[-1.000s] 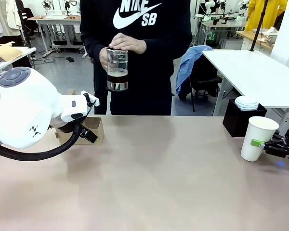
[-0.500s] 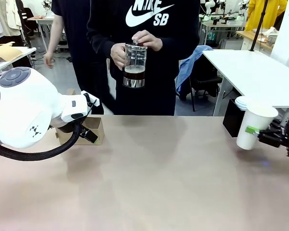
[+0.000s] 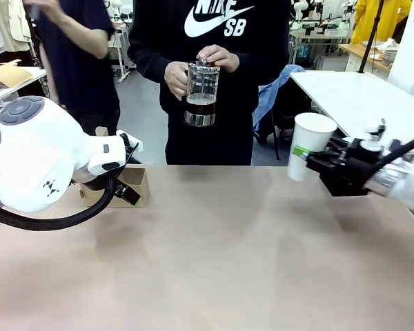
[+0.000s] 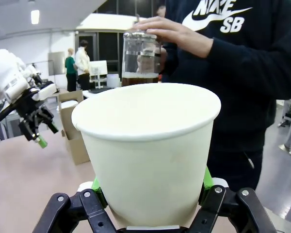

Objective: Pour a drink into a cup and package it in a carrier.
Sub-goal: Pick up the 600 ml Paper Cup and place it in the middle top area of the table.

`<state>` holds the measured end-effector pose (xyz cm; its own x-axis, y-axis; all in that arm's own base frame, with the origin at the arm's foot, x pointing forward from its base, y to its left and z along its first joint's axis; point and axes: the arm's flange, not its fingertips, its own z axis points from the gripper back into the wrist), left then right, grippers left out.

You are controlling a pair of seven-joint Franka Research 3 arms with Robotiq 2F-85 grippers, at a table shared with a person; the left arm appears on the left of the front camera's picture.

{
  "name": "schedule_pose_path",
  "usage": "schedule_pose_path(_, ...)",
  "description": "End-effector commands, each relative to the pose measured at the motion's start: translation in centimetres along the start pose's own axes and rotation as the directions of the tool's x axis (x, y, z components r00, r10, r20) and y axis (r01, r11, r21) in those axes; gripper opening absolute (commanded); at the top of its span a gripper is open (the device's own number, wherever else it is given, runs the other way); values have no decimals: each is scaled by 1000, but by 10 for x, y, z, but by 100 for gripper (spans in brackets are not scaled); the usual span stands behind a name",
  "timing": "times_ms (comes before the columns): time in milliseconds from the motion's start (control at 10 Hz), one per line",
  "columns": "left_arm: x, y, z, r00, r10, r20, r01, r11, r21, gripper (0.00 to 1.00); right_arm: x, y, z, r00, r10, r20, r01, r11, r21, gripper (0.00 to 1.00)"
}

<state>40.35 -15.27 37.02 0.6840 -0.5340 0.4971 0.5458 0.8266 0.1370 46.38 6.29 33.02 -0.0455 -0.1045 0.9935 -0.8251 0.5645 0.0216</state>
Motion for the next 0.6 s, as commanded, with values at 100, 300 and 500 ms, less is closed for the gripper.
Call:
schedule_pose_path(100,0,1,0,1000,2,1,-2,1000,-1,100,-35,-31,-41,1000,7,-26,-8,999,-34,80)
schedule_pose_path(300,0,1,0,1000,2,1,-2,1000,-1,100,-60,-36,-63,999,-13,-47,12,1000,-20,80)
schedule_pose_path(500,0,1,0,1000,2,1,-2,1000,-1,100,-75,-36,-75,998,-14,-59,15,1000,19,80)
